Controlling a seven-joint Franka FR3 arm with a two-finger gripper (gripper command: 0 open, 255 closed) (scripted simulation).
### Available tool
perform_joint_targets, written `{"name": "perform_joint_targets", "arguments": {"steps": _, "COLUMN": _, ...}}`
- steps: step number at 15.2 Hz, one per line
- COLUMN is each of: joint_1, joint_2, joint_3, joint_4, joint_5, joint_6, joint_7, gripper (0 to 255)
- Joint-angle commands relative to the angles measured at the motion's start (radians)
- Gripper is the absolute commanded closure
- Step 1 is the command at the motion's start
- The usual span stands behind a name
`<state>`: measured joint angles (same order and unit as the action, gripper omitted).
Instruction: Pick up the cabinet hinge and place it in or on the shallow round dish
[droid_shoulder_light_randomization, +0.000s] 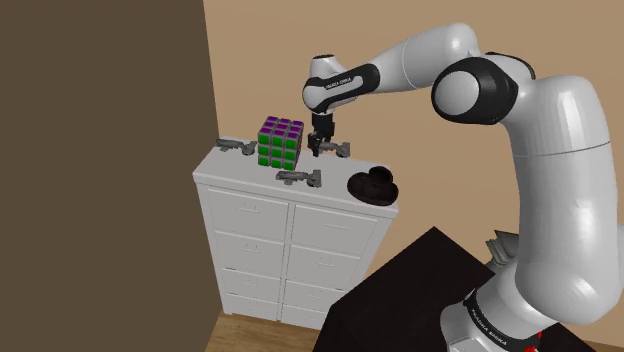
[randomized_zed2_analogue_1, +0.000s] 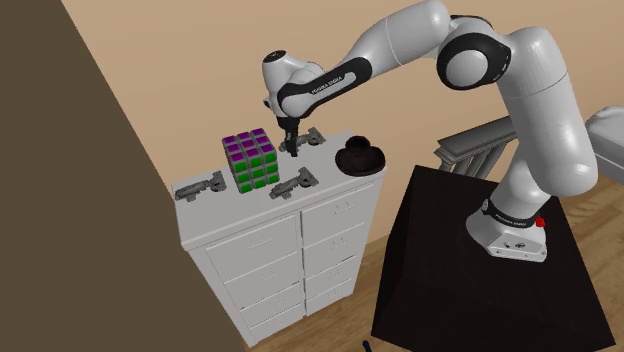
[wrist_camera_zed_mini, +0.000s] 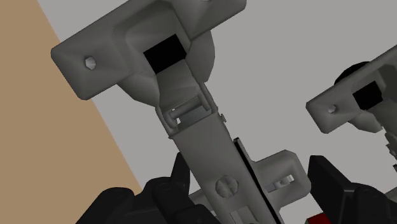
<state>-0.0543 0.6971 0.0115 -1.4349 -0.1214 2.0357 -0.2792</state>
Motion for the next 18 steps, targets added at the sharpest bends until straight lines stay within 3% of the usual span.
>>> {"name": "perform_joint_targets", "arguments": {"steps": 1, "joint_1": 0.0, "joint_2": -0.009, "joint_3": 0.0, "joint_4": 0.013, "joint_5": 0.001, "joint_6": -0.023, "joint_7": -0.002, "gripper": 255}}
{"name": "perform_joint_targets", "arguments": {"steps": 18, "joint_1": 0.001, "joint_2": -0.091, "joint_3": 0.003, "joint_4": 0.108, "joint_5": 0.008, "joint_6": -0.198, "joint_7": -0.02, "gripper": 255}}
